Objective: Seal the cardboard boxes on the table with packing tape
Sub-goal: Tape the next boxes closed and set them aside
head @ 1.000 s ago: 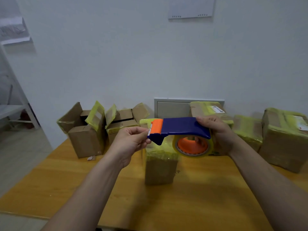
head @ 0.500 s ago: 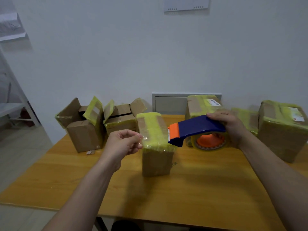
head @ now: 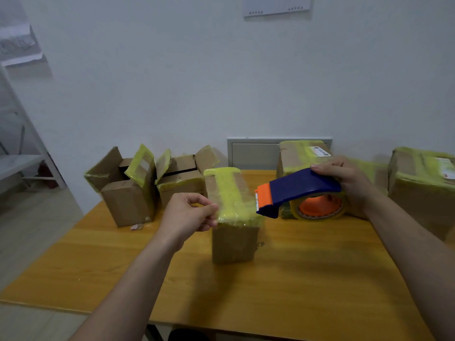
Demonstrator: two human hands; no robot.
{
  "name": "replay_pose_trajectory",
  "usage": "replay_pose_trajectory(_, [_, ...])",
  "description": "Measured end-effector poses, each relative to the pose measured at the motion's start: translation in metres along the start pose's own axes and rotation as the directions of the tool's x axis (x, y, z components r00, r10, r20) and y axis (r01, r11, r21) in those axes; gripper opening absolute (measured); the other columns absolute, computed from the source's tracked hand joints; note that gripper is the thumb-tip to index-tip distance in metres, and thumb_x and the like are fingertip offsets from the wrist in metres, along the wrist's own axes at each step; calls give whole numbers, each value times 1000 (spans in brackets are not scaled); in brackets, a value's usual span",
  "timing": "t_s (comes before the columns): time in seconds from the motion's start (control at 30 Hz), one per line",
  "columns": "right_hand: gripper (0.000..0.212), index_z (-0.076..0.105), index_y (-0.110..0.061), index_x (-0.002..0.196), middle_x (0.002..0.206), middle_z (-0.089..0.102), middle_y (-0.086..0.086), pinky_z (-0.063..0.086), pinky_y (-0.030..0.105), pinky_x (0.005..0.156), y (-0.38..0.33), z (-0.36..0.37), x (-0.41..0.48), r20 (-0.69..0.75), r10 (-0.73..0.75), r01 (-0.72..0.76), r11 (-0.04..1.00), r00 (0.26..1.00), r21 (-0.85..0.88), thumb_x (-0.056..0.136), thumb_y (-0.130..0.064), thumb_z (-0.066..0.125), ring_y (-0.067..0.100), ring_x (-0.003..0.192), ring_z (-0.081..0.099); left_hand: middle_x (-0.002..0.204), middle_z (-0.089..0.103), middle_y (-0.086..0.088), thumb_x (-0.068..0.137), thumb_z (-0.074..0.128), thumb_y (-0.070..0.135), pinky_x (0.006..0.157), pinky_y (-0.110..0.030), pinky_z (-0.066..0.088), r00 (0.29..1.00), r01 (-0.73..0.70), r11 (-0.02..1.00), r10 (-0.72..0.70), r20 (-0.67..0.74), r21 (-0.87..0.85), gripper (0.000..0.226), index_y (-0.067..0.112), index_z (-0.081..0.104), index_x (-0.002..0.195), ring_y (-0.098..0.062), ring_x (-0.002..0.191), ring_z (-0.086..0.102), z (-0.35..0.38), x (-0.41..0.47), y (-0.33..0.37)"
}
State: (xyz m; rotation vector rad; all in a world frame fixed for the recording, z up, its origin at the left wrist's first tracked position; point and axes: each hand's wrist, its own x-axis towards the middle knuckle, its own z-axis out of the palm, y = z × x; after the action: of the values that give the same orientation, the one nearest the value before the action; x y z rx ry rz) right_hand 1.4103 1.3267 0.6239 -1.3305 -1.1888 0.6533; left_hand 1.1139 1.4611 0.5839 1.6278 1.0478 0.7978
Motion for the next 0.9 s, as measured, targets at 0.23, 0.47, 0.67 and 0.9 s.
replay_pose_trajectory(0.23, [46,62,-16,44,45,54,-3,39,12,45,7,3,2,-4,-10,10,999,1000,-32,90,-20,59,7,41,49,71,75,-16,91,77,7,59,-29,56,1000,-6,996,5,7,90,6,3,75,87,-20,63,73,0,3,-2])
replay_pose_trajectory(0.47, [37,72,-14,54,54,63,2,44,14,52,12,9,6,76,32,-28,998,997,-59,86,-32,67,10,50,57,69,75,-14,91,76,6,60,-28,55,1000,-2,996,2,-6,95,7,2,73,86,-19,63,72,-4,-1,-8])
replay_pose_trajectory(0.67, [40,72,-16,53,53,63,0,44,13,51,11,15,8,80,59,-54,996,995,-66,89,-31,60,8,47,57,67,74,-13,91,73,4,60,-26,56,999,-30,991,33,-14,131,9,2,73,83,-16,62,70,-5,-5,-9])
replay_pose_trajectory(0.9, [38,69,-8,63,53,63,1,44,13,48,8,22,14,93,83,-76,994,992,-73,96,-23,58,8,46,57,62,73,2,92,70,20,68,-38,63,989,-109,850,146,-32,516,4,19,67,90,-5,58,70,-12,-6,-6])
